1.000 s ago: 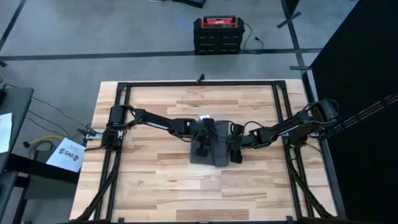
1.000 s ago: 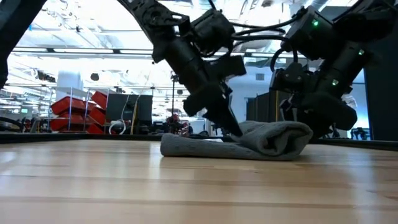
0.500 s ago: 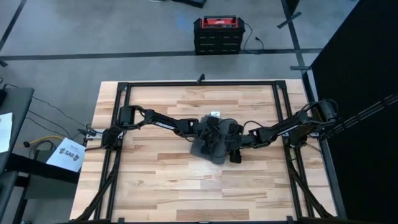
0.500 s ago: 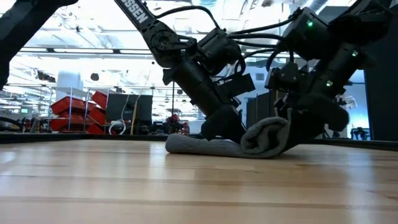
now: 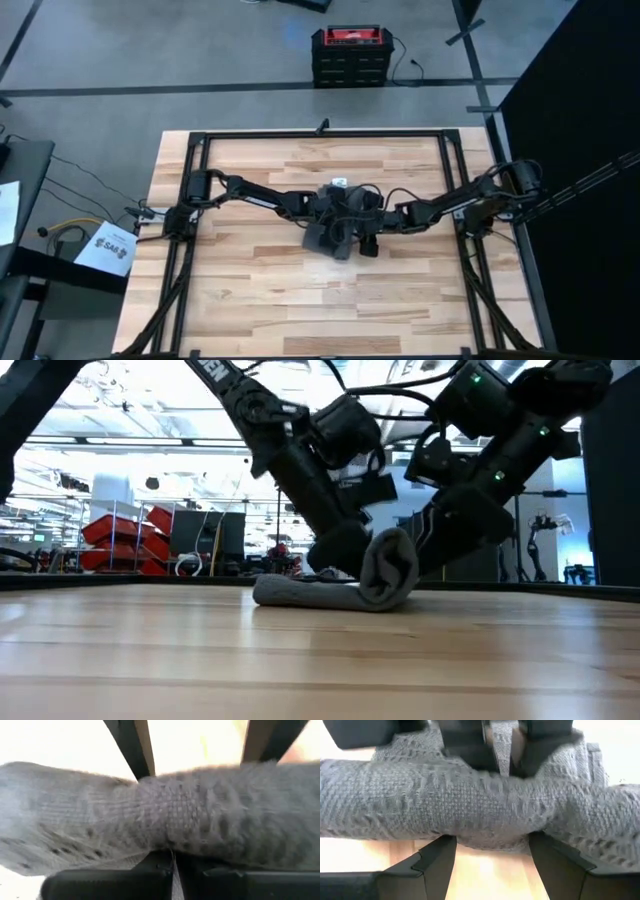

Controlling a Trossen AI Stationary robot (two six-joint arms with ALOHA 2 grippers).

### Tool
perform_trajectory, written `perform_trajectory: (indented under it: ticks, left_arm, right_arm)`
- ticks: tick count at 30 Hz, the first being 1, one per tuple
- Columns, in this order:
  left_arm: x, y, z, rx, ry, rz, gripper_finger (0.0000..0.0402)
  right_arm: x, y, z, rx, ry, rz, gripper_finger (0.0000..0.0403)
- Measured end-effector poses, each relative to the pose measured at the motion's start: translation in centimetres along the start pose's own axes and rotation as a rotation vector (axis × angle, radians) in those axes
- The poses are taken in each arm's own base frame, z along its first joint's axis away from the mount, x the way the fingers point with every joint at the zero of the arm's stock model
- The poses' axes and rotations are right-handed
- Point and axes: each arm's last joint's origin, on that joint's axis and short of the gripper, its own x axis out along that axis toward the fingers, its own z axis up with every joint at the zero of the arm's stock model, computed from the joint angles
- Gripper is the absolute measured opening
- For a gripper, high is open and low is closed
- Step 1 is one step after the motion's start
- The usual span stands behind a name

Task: Roll towel
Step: Roll the gray towel

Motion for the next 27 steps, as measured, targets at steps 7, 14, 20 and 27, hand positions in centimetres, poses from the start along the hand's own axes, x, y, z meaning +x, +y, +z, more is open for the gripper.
perform_trajectory:
  ticks: [7,14,20,27]
  left_arm:
    - [-2.5,0.6,0.5,0.013,0.055,0.019,0.0]
    - [-4.1,0.8,-1.0,0.016,0.265,0.027,0.0]
    - [-3.5,0.3,-3.9,-0.041,0.348,0.02,0.0]
    - [-3.0,-0.4,-5.1,-0.082,0.295,0.048,0.0]
  right_arm:
    - [0.0,-0.1,0.1,0.01,-0.009,-0.003,0.024]
    - [0.0,-0.2,0.4,0.019,-0.033,-0.002,0.024]
    - [0.0,-0.4,0.9,0.035,-0.087,-0.002,0.024]
    - [0.4,-1.3,1.7,0.059,-0.158,-0.013,0.024]
